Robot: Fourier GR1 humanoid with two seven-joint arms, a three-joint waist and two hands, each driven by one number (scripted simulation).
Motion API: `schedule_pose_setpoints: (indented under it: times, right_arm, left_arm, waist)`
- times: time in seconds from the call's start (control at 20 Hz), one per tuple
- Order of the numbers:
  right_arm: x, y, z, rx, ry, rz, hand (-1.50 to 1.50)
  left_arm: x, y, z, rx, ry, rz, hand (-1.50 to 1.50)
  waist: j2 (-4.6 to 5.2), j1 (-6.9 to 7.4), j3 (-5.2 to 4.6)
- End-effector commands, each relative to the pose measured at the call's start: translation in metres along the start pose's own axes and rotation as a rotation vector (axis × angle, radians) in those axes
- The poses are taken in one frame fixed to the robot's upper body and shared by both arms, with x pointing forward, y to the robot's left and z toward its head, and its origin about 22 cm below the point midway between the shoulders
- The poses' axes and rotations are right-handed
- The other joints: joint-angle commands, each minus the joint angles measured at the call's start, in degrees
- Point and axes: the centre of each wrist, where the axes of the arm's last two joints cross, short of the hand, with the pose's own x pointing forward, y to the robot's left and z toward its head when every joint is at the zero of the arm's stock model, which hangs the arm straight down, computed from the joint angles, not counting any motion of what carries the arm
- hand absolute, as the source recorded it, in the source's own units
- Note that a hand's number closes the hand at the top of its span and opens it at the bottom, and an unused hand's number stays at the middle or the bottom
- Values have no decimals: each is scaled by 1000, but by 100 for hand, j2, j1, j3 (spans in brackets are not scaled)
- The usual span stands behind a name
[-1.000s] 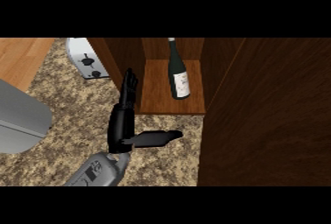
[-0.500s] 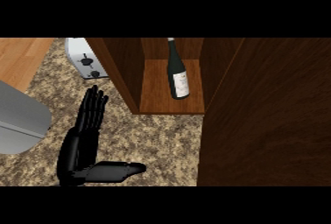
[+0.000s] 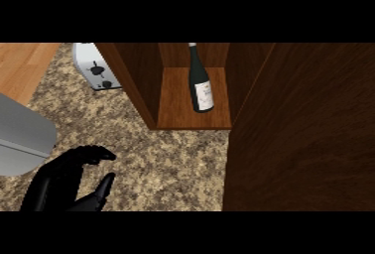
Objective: Pick up the wine, place it into the cabinet and close the cabinet
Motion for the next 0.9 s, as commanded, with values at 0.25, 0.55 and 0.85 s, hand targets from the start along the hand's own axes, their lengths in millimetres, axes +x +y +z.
schedule_pose_setpoints:
  times: [0.25, 0.55, 0.85]
  right_arm:
    - [27, 26, 11, 72, -84, 35, 150]
    - [19, 21, -15, 208, -98, -87, 150]
    - [37, 42, -42, 306, -116, -94, 150]
  left_arm:
    - [11, 40, 14, -8, -32, -7, 150]
    - [23, 67, 15, -27, 14, 18, 150]
    - [20, 66, 30, -39, 3, -5, 150]
  waist:
    - [9, -25, 4]
    - [38, 82, 0]
    - [35, 121, -3]
